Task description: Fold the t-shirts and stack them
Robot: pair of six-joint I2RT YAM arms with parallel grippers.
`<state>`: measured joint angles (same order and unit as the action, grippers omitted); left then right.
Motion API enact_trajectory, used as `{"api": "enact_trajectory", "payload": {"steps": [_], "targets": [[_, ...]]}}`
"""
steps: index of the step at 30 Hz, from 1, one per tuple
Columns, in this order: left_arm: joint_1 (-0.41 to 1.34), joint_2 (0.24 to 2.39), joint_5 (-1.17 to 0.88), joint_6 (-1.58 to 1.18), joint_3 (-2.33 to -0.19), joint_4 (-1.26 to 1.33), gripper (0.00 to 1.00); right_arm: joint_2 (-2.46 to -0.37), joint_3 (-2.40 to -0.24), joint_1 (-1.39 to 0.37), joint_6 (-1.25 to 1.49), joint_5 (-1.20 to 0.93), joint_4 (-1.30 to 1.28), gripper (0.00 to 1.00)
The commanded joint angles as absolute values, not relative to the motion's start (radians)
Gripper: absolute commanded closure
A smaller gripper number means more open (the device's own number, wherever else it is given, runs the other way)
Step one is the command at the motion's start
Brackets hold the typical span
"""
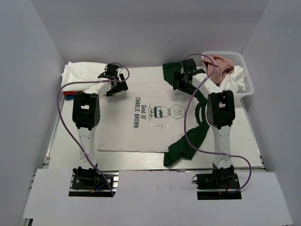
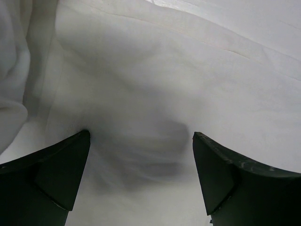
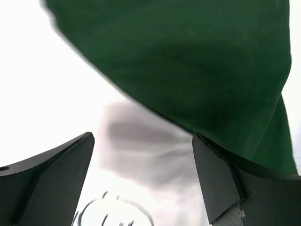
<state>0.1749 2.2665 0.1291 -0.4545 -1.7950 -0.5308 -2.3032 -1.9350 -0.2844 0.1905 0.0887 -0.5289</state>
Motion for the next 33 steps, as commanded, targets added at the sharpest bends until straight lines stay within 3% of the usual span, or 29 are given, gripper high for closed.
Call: {"api": "enact_trajectory", "payload": {"steps": [1, 7, 10, 14, 20, 24, 28, 33], "targets": [[0.196, 2.156, 0.095, -0.417, -1.757, -0.509, 0.00, -2.149, -1.927, -0.308, 0.117, 0.009, -0.514, 0.10], [0.206, 1.912, -0.014, -0.416, -1.536, -0.420, 0.00, -1.720, -1.513, -0.334, 0.219, -0.032, -0.364, 0.10], [0.206, 1.760, -0.060, -0.443, -1.363, -0.384, 0.00, -1.524, -1.196, -0.324, 0.376, 0.044, -0.312, 0.10], [0.206, 1.596, -0.045, -0.503, -1.108, -0.354, 0.00, -1.330, -0.930, -0.318, 0.491, 0.176, -0.377, 0.10], [0.206, 1.462, -0.153, -0.598, -0.815, -0.247, 0.00, -1.103, -0.698, -0.299, 0.663, 0.284, -0.512, 0.10], [0.206, 1.462, -0.143, -0.612, -0.746, -0.222, 0.00, -1.087, -0.600, -0.285, 0.686, 0.287, -0.525, 0.10], [0.206, 1.488, -0.110, -0.612, -0.733, -0.232, 0.00, -1.152, -0.575, -0.281, 0.663, 0.292, -0.448, 0.30], [0.206, 1.490, -0.058, -0.612, -0.689, -0.256, 0.00, -1.301, -0.589, -0.276, 0.655, 0.262, -0.422, 0.34]]}}
